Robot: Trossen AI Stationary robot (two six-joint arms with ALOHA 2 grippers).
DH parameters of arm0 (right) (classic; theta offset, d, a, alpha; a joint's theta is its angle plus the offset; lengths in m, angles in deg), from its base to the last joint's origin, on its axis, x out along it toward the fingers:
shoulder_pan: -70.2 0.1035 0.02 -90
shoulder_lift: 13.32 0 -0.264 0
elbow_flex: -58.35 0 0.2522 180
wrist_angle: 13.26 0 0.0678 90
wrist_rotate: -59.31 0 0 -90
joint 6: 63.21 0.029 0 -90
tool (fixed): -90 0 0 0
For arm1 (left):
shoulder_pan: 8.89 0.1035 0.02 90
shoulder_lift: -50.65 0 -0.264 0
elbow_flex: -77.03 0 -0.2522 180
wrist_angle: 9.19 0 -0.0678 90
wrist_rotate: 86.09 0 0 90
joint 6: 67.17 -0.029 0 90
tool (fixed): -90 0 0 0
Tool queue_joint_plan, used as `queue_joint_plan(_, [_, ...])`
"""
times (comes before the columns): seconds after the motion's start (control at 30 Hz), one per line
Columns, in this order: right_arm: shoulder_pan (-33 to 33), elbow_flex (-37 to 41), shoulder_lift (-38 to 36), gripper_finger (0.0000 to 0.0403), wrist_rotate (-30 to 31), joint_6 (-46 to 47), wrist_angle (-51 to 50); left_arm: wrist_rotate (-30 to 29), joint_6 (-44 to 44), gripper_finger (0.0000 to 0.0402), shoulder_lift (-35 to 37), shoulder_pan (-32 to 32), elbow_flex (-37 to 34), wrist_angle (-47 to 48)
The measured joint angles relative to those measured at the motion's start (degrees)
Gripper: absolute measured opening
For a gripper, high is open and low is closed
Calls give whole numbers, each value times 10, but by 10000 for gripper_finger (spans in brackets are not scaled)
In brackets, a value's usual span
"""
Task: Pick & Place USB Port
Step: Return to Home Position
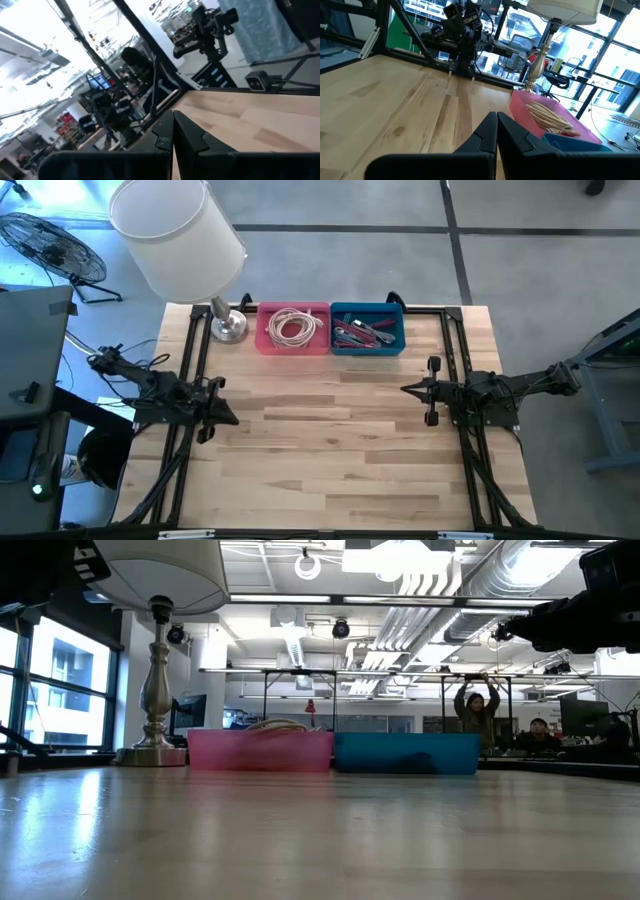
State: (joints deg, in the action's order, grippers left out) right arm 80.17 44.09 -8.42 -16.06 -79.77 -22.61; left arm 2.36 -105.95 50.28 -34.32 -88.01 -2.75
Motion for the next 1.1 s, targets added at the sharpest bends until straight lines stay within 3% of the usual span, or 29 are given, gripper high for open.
queue_joint_plan(0.3, [0, 0, 0, 0, 0, 0, 0, 196, 58, 0, 0, 168, 0, 6])
queue_joint_plan(0.4, [0, 0, 0, 0, 0, 0, 0, 235, 85, 0, 0, 215, -1, 2])
queue_joint_plan(0.57, [0, 0, 0, 0, 0, 0, 0, 207, 112, 0, 0, 235, -1, -1])
queue_joint_plan(0.97, [0, 0, 0, 0, 0, 0, 0, 187, 76, 0, 0, 236, -6, 31])
queue_joint_plan(1.1, [0, 0, 0, 0, 0, 0, 0, 156, 77, 0, 0, 236, -6, 38])
